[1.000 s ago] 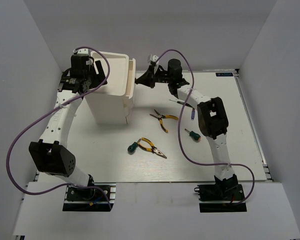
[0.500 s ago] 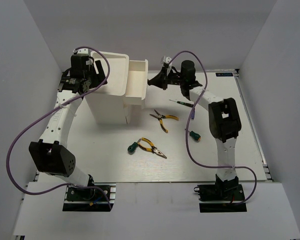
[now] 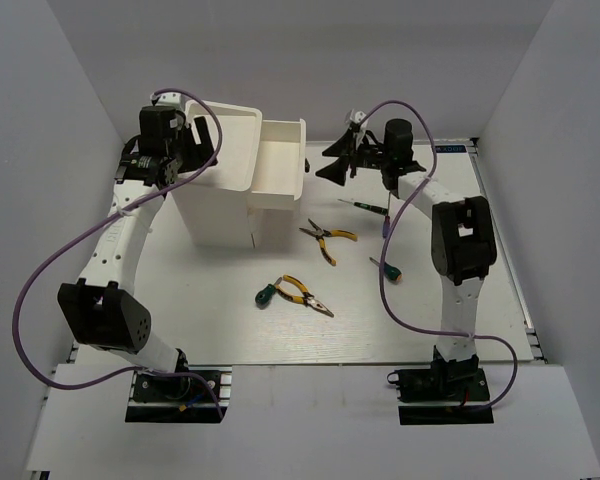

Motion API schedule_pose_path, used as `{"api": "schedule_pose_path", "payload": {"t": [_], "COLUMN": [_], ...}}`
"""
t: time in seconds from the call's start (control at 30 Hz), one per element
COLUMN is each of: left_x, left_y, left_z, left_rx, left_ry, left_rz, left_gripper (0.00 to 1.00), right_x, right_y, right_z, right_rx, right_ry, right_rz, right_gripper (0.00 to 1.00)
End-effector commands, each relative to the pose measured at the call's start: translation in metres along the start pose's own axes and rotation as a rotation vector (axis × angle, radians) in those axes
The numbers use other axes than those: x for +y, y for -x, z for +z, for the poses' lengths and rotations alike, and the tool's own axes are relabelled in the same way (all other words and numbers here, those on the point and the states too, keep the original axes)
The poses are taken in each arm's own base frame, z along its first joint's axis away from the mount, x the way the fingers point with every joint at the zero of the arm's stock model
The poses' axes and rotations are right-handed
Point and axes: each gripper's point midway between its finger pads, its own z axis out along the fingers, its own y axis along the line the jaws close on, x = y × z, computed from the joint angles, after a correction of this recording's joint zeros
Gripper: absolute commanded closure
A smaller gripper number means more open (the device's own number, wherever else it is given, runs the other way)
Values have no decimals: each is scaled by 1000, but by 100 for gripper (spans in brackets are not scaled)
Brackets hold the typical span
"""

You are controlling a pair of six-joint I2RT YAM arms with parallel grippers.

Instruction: Sort the tools into containers

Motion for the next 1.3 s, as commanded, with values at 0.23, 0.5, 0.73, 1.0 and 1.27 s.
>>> {"api": "schedule_pose_path", "payload": {"t": [0.23,0.5,0.73,1.0,1.27], "left_x": [-39,-106,-139,-153,-166], "left_y": [64,25,1,-26,-48], "left_z": [-55,-90,-117,-111,-108], "left_rx": [-200,-80,-40,12,77], "left_ry": [-207,-627,-764,-694,-663], "left_rz": [65,93,131,168,180], "left_gripper": [74,66,17,30,43], "right_x": [-30,-11,41,51,31], "right_y": [11,-55,-110,-150,-181], "right_z": [-67,-160,-193,-200,-190], "right_rx": [273,845,1027,1100,1106], "right_ry": [-374,-708,-786,-840,-859], "right_rz": [143,503,719,758,806], "right_gripper": [100,61,35,39,43]}}
